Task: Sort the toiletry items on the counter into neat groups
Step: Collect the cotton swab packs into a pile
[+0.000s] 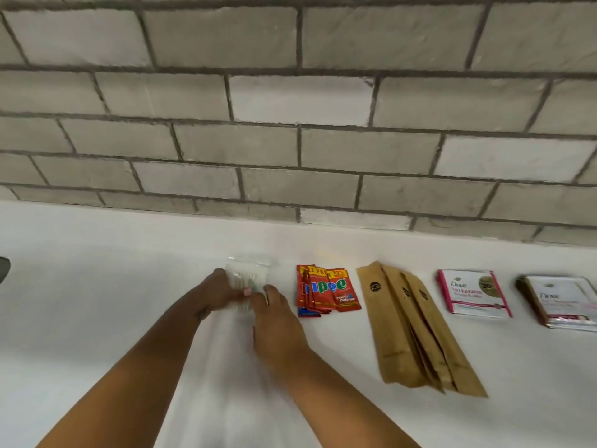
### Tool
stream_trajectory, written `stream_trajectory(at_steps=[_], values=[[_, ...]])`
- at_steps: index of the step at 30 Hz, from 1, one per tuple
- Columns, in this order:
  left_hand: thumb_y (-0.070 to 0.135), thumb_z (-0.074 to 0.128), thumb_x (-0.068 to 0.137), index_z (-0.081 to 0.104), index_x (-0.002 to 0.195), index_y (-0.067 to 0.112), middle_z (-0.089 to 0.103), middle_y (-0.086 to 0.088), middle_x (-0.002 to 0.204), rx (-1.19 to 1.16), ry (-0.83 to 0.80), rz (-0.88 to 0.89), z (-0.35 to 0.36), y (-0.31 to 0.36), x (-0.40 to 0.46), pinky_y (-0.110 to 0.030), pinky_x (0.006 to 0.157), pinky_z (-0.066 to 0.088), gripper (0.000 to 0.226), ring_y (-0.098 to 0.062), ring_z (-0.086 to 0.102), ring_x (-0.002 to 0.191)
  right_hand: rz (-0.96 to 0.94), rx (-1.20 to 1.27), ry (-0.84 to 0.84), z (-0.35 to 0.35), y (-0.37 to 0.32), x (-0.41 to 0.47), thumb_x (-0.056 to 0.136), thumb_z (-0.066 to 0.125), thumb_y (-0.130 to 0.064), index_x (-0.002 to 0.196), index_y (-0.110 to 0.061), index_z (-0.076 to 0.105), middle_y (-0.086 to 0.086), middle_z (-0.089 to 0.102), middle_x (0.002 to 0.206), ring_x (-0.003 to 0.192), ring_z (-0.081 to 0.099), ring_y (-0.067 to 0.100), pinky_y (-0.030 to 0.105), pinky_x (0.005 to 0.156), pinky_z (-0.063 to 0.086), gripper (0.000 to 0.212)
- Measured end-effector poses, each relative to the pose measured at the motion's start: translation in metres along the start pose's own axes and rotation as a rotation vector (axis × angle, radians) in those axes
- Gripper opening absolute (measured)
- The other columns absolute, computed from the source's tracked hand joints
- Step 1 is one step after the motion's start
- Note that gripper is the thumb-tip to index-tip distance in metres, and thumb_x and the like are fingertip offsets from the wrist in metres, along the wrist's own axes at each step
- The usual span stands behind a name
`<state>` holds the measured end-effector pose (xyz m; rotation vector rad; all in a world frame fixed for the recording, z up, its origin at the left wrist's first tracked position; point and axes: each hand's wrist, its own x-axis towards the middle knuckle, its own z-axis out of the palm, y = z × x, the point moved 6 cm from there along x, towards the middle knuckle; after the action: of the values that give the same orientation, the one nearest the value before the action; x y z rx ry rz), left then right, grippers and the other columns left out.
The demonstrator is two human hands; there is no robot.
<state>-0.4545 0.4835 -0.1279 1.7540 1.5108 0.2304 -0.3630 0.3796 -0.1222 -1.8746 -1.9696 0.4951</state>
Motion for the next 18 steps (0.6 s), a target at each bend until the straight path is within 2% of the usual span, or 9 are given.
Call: stream_trajectory(at_steps=[2,3,4,6,9,13,16,18], values=[[0.048,0.065,0.079,0.053,0.118,0.001,0.053,-0.016,0.113,0.147,0.029,-0.045,-0.004,0.001,0.003,-0.027,0.085,0.043,0.062,-0.033,0.051,0.114,0.017,-0.015,-0.003,0.008,0.000,0.016,0.091,0.048,-0.005,0.144,-0.010,0.031,0.012,0.032,0.144,0.129,0.036,0.028,0.035,0.103,0.038,0.056],[0.053,0.064,0.077,0.048,0.125,0.004,0.049,-0.017,0.124,0.171,0.039,-0.069,-0.006,-0.001,0.005,-0.031,0.093,0.041,0.070,-0.033,0.047,0.118,0.028,-0.021,0.003,0.011,0.001,0.021,0.091,0.045,-0.004,0.144,-0.010,0.032,0.013,0.036,0.141,0.125,0.040,0.028,0.036,0.101,0.040,0.054],[0.054,0.063,0.075,0.043,0.129,0.007,0.042,-0.017,0.132,0.159,0.051,-0.078,-0.007,-0.003,0.010,-0.034,0.097,0.042,0.075,-0.033,0.044,0.119,0.037,-0.027,0.007,0.013,0.002,0.026,0.092,0.043,-0.003,0.144,-0.010,0.032,0.013,0.039,0.138,0.122,0.043,0.028,0.036,0.099,0.042,0.053],[0.045,0.061,0.083,0.027,0.142,0.008,0.029,-0.021,0.140,0.163,0.054,-0.097,-0.008,-0.006,0.016,-0.039,0.102,0.040,0.077,-0.036,0.040,0.124,0.045,-0.049,0.009,0.014,0.002,0.033,0.093,0.042,-0.004,0.144,-0.010,0.031,0.013,0.042,0.135,0.119,0.046,0.028,0.037,0.097,0.044,0.052],[0.045,0.053,0.090,0.008,0.149,0.006,0.021,-0.023,0.147,0.207,0.071,-0.143,-0.006,-0.008,0.019,-0.042,0.108,0.033,0.084,-0.039,0.031,0.132,0.048,-0.063,0.016,0.009,0.000,0.037,0.093,0.044,-0.005,0.142,-0.010,0.033,0.013,0.043,0.134,0.117,0.048,0.028,0.037,0.096,0.045,0.050],[0.059,0.037,0.090,0.003,0.150,0.011,0.013,-0.018,0.153,0.181,0.279,-0.164,-0.015,-0.004,0.009,-0.050,0.110,0.021,0.084,-0.038,0.017,0.139,0.058,-0.005,0.062,-0.002,-0.005,0.028,0.092,0.051,-0.012,0.140,-0.011,0.034,0.011,0.042,0.136,0.117,0.050,0.026,0.035,0.097,0.047,0.050],[0.056,0.038,0.091,0.011,0.149,0.015,0.014,-0.012,0.153,0.144,0.430,-0.083,-0.018,0.016,-0.009,-0.052,0.108,0.021,0.077,-0.035,0.015,0.139,0.039,0.040,0.132,-0.021,-0.007,0.008,0.091,0.054,-0.016,0.138,-0.013,0.036,0.008,0.043,0.135,0.120,0.048,0.024,0.034,0.096,0.047,0.050],[0.053,0.040,0.092,0.018,0.148,0.016,0.017,-0.010,0.152,0.136,0.474,0.006,-0.014,0.035,-0.022,-0.052,0.108,0.021,0.071,-0.035,0.016,0.138,0.032,0.060,0.185,-0.037,-0.005,-0.010,0.091,0.055,-0.020,0.137,-0.016,0.036,0.005,0.043,0.136,0.122,0.048,0.022,0.032,0.097,0.045,0.049]])
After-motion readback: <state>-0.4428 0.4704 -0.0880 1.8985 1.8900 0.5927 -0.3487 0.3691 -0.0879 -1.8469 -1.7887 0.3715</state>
